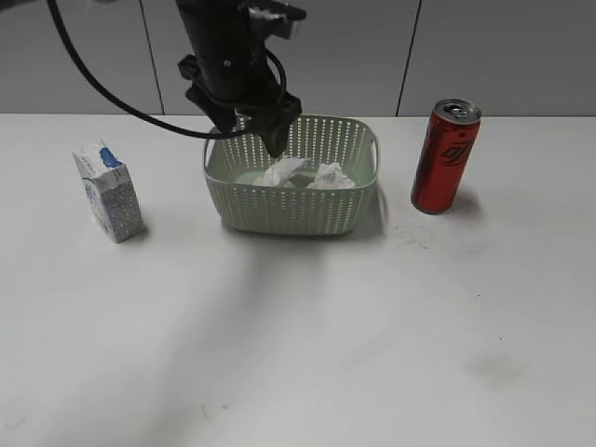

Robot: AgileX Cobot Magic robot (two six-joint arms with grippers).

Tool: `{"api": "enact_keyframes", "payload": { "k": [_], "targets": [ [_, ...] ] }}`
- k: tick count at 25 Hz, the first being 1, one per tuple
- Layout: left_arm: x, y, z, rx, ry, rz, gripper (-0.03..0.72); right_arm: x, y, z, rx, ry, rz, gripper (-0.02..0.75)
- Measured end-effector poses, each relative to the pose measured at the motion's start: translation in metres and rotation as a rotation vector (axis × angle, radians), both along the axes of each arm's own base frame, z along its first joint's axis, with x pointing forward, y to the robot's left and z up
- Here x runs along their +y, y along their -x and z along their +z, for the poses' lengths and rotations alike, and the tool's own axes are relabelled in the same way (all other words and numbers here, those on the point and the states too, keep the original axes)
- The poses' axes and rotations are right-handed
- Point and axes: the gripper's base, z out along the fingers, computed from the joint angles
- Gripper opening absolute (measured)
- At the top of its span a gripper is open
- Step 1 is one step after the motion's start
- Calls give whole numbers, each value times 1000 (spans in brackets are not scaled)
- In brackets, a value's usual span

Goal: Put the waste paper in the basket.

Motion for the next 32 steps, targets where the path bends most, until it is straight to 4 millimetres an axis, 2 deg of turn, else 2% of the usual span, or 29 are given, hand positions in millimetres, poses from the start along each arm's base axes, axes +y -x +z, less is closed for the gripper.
{"api": "enact_keyframes", "payload": {
  "k": [3,8,14,18,21,23,29,32],
  "targets": [
    [17,-3,27,-45,32,34,629,0,0,0,0,0,0,589],
    [68,-16,69,-123,73,141,610,0,0,0,0,0,0,589],
    [156,-37,95,-180,80,336,589,0,0,0,0,0,0,589],
    [211,-31,104,-177,65,455,586,0,0,0,0,1,0,589],
    [242,-14,98,-129,33,523,585,0,0,0,0,1,0,589],
    [255,5,95,-104,-8,534,582,0,0,0,0,1,0,589],
    [263,86,88,-25,-79,526,578,0,0,0,0,0,0,589],
    [264,127,72,3,-79,528,576,0,0,0,0,0,0,589]
  ]
}}
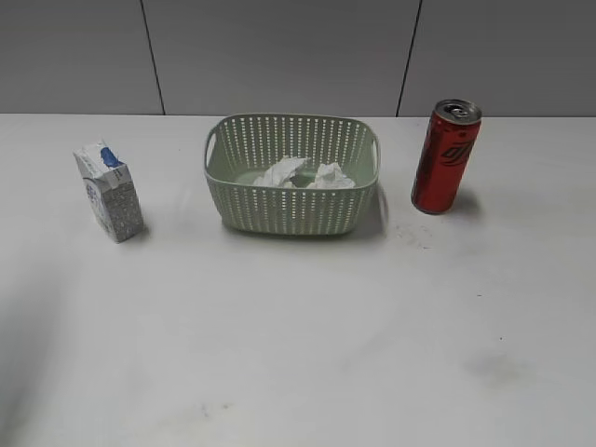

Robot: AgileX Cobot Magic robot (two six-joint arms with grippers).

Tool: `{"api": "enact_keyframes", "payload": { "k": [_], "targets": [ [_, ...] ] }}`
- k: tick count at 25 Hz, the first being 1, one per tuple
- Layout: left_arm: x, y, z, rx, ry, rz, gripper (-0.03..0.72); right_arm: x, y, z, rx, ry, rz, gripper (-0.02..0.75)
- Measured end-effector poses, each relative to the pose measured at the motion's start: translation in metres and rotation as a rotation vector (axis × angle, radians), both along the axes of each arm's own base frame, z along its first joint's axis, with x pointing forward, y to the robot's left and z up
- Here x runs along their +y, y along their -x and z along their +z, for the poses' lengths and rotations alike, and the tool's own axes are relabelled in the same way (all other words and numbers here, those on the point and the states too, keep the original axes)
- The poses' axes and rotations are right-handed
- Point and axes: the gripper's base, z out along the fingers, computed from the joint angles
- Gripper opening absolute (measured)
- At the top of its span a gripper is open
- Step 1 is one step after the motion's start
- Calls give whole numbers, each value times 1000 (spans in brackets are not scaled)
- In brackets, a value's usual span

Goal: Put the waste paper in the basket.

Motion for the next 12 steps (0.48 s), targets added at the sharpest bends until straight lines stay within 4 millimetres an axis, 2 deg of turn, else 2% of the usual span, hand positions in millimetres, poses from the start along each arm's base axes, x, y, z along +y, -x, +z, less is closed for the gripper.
{"api": "enact_keyframes", "payload": {
  "k": [7,12],
  "targets": [
    [3,87,-32,-4,6,5,575,0,0,0,0,0,0,589],
    [5,135,-48,-71,12,8,575,0,0,0,0,1,0,589]
  ]
}}
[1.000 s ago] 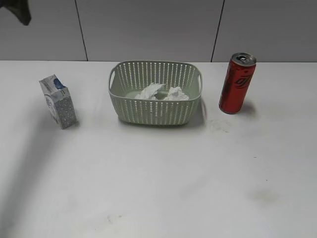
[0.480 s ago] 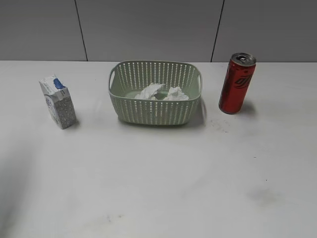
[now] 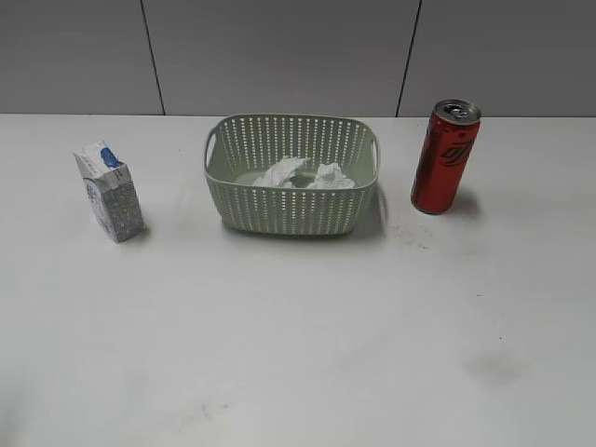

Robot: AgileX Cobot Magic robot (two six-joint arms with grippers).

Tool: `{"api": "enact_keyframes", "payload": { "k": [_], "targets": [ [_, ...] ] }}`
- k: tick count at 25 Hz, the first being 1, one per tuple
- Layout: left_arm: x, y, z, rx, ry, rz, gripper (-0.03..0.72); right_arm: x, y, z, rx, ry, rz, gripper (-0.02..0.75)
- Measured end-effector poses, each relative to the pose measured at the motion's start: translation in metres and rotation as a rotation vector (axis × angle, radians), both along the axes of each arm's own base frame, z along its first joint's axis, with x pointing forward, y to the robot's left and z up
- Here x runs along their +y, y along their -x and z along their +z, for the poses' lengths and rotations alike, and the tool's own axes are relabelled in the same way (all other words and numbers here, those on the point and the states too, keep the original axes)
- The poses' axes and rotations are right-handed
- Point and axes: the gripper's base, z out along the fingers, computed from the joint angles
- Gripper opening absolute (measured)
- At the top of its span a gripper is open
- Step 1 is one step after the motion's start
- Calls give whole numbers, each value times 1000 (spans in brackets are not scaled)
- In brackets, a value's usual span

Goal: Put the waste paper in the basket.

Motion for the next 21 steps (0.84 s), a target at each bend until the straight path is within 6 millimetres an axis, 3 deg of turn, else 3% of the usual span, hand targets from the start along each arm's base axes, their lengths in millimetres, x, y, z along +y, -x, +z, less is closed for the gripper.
{"api": "enact_keyframes", "payload": {
  "k": [5,21],
  "targets": [
    [2,35,-10,-76,14,37,575,0,0,0,0,0,0,589],
    [5,102,21,-552,51,49,574,0,0,0,0,-1,0,589]
  ]
}}
